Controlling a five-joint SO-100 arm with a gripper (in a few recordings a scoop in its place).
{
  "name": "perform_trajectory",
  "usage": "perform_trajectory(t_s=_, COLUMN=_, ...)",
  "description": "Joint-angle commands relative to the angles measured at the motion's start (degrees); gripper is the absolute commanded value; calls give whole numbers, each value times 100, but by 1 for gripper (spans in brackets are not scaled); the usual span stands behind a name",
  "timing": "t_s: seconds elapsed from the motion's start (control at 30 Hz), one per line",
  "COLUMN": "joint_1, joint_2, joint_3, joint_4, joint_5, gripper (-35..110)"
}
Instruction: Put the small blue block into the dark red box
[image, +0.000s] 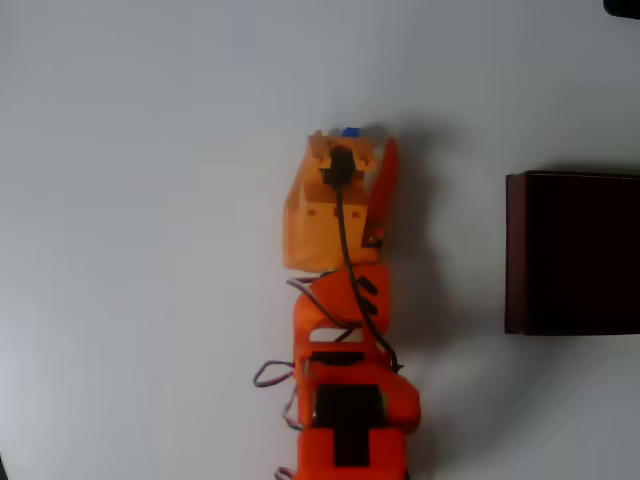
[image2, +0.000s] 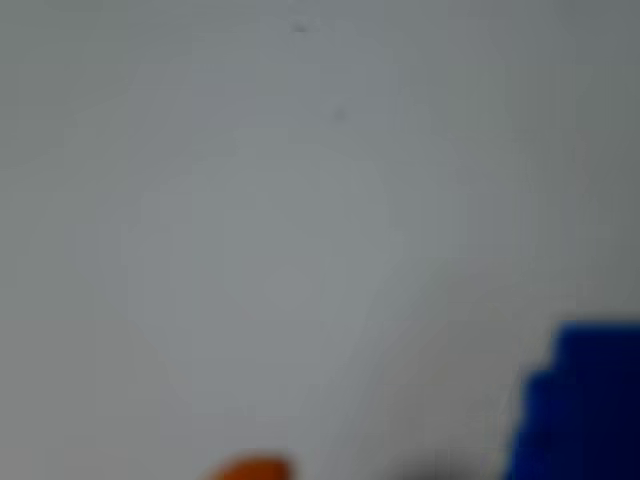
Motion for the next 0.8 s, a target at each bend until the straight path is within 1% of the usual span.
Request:
perform_trajectory(t_s=0.0, joint_1=-53, joint_2=-35, joint_3=-114, joint_4=-325, joint_5=-35, gripper=32)
perform_trajectory(t_s=0.33, joint_1=-35, joint_2=-466, joint_3=-220, joint_4=-773, joint_5=-44, gripper=31)
perform_trajectory(t_s=0.5, joint_1=-35, joint_2=-598, joint_3=-264, joint_4=-835, joint_5=-9, gripper=30)
perform_trajectory(t_s=0.77, joint_1=-44, joint_2=-747, joint_3=-387, joint_4=-888, joint_5=26, gripper=24)
